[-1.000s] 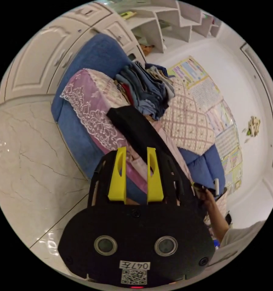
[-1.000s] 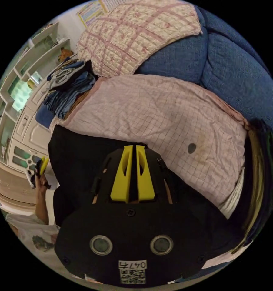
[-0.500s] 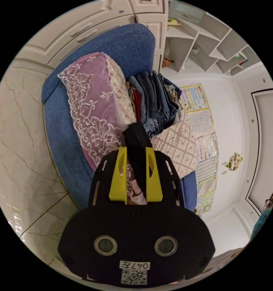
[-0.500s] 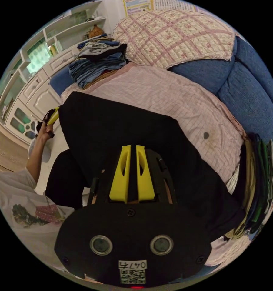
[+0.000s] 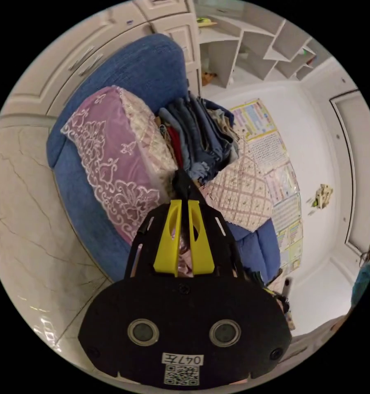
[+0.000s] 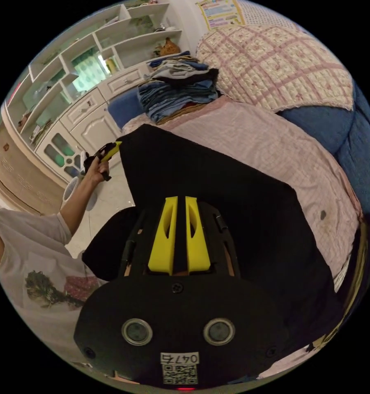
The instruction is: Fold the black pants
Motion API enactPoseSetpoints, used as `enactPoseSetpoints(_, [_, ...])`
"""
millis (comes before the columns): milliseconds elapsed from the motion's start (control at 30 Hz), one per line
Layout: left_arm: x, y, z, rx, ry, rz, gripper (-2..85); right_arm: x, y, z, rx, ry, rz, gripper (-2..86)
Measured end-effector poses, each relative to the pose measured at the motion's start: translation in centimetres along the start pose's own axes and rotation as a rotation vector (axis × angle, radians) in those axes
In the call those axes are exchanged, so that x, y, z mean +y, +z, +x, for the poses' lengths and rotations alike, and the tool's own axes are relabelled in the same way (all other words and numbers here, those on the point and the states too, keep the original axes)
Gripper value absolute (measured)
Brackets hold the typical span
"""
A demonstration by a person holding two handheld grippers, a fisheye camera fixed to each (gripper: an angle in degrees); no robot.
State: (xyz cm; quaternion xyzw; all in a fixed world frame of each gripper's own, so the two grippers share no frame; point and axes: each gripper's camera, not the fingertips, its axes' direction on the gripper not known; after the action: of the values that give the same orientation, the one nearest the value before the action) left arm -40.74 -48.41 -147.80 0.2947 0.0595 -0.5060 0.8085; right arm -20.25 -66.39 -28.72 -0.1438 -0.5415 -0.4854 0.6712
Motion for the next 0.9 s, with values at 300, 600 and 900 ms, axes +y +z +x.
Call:
enactPoseSetpoints(300, [2.3,-2.6,1.5,0.219,0.074,-0.009,-0.2,-17.1,12.0,-0.7,-0.093,-0.026,-0.052,-1.2])
enactPoseSetpoints(600, [8.9,-2.9,0.8,0.353,0.135,-0.033,-0.2,-22.2,19.9,1.4,-0.107,0.116,-0.125,-1.1])
enactPoseSetpoints(900, [17.8,-0.1,4.9,0.426,0.290,-0.060,-0.2,-16.6,20.9,-7.5,-0.154,-0.172,-0.195,-1.3])
